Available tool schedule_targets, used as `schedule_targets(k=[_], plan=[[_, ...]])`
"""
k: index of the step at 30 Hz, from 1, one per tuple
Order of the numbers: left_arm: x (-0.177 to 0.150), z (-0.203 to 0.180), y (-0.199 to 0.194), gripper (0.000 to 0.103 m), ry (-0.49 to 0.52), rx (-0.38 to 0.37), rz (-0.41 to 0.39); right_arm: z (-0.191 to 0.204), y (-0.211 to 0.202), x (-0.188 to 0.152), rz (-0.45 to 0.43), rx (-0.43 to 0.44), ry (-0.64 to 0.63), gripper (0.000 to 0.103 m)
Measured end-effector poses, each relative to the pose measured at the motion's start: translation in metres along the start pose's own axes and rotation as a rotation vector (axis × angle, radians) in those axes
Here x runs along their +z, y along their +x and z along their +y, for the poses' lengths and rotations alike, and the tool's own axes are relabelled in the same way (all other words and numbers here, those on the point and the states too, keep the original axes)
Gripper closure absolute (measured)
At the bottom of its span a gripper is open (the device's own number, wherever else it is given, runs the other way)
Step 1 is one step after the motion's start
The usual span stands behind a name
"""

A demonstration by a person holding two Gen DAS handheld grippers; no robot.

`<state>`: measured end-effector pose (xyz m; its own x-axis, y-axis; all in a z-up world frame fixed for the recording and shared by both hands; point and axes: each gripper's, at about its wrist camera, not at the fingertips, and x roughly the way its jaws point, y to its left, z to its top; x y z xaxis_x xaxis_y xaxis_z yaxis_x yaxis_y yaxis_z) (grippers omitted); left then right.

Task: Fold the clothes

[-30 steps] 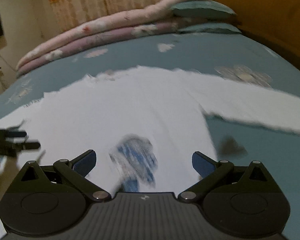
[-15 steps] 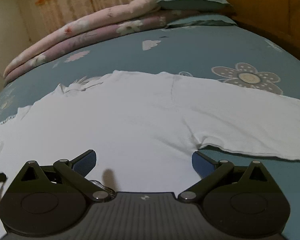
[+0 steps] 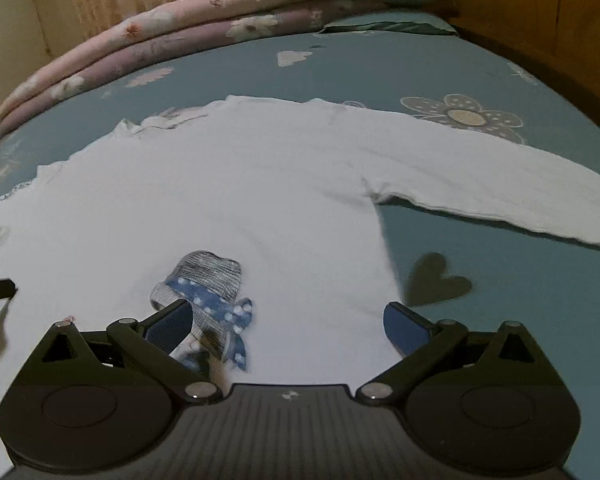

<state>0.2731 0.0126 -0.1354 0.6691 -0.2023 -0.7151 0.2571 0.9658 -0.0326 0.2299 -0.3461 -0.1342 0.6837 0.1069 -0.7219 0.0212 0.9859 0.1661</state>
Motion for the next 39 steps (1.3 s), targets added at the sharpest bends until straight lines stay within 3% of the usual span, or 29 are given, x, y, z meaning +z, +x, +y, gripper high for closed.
schedule_targets(k=[5, 8, 14, 20, 26, 35, 39], plan=[[0.001, -0.001, -0.002, 0.001, -0.008, 0.000, 0.001, 0.005, -0.020, 0.001, 0.009, -0.074, 0.049, 0.000], [0.000, -0.004, -0.002, 0.001, 0.005, 0.002, 0.001, 0.022, -0.032, 0.000, -0.017, -0.010, 0.043, 0.000], [-0.004, -0.006, -0.005, 0.001, 0.025, 0.002, 0.006, 0.075, -0.026, -0.010, 0.027, 0.040, -0.089, 0.000], [-0.006, -0.005, -0.008, 0.001, 0.024, -0.001, 0.004, 0.104, -0.007, -0.035, 0.097, -0.032, -0.202, 0.000], [-0.007, -0.005, -0.011, 0.001, 0.026, -0.011, -0.003, 0.098, -0.027, -0.056, 0.065, -0.061, -0.171, 0.000], [-0.016, -0.039, -0.016, 0.001, 0.097, -0.032, -0.016, 0.096, -0.055, -0.084, 0.122, -0.075, -0.147, 0.000], [-0.029, -0.046, -0.031, 0.001, 0.056, -0.007, -0.005, 0.096, -0.060, -0.089, 0.125, -0.068, -0.139, 0.000]])
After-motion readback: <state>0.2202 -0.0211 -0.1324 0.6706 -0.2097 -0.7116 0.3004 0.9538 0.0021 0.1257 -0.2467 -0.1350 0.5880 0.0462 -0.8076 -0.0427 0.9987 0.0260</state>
